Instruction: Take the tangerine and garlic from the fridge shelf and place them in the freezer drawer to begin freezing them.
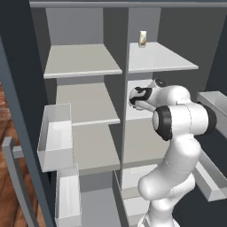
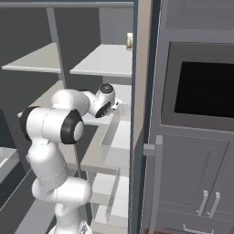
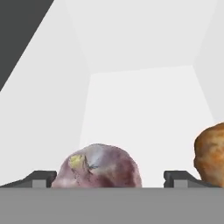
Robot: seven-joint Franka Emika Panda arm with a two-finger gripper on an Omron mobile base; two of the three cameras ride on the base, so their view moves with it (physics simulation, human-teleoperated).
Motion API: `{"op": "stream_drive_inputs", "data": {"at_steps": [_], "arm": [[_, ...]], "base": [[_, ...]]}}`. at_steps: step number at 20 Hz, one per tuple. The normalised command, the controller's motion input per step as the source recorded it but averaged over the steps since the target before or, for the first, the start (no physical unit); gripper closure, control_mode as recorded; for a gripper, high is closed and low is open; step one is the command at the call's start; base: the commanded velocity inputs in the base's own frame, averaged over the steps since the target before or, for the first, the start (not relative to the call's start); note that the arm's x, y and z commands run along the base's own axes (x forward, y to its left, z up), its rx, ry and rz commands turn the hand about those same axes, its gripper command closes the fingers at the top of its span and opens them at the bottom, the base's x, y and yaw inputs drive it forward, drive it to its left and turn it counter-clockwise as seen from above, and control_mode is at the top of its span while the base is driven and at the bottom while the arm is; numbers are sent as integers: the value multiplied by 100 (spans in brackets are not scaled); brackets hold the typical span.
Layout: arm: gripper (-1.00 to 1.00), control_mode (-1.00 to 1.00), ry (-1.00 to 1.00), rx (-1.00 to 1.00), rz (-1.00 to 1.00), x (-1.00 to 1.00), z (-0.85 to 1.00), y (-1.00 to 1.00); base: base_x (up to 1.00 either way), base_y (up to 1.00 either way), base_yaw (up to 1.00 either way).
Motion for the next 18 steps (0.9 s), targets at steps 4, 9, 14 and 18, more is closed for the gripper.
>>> {"op": "stream_drive_inputs", "data": {"at_steps": [4, 9, 14, 18], "arm": [[100, -100, 5, -2, 0, -3, -31, 0], [100, -100, -4, 0, 0, -63, 0, -3], [100, -100, -18, 3, 0, -100, 13, -13], [100, -100, -15, 0, 0, -100, 83, 0]], "base": [[0, 0, 0], [0, 0, 0], [0, 0, 0], [0, 0, 0]]}}
